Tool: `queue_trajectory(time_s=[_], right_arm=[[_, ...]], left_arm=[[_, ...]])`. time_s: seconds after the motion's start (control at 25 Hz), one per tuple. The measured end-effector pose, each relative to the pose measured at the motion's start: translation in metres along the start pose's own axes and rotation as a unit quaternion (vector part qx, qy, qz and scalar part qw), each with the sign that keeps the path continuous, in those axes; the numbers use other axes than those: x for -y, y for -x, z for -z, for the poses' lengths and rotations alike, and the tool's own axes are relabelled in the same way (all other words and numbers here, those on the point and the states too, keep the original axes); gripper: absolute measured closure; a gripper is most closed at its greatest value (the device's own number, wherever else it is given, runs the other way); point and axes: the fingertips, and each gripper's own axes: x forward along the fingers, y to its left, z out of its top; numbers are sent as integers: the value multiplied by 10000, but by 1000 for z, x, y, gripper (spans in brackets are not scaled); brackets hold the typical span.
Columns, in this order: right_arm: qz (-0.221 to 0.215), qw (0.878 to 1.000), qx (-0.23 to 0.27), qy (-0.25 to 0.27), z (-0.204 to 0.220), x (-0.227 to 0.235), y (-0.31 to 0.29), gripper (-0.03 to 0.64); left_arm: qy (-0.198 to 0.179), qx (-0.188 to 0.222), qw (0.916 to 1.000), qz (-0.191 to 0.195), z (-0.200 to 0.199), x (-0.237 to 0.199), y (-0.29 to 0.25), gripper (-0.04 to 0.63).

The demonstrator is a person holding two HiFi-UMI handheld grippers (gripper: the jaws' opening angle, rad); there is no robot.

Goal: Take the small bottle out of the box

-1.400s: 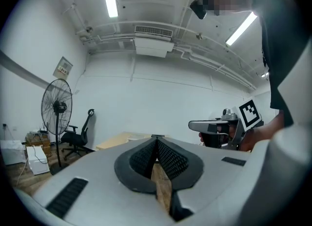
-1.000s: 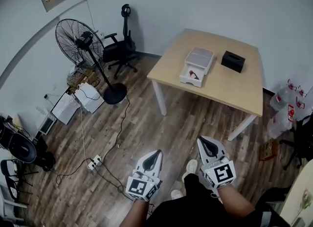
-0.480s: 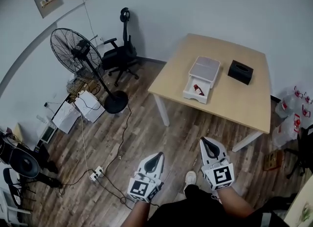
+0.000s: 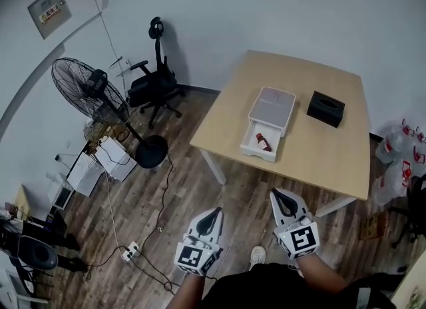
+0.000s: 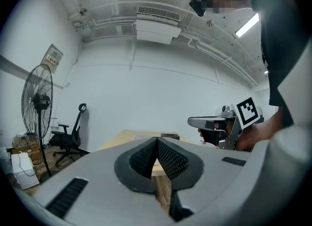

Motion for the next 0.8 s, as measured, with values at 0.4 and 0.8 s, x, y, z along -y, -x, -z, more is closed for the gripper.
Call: queue_trajectory(time_s=[0.4,0.8], right_arm=[[-155,9999,-51,-14,13,36,-45,604],[228,9994,-262,-68,39,73,-119,119]], left_arm=[[77,-17,10000,52,1,-22,-60,582],[4,-74,9995,309,11,-81,-117,583]])
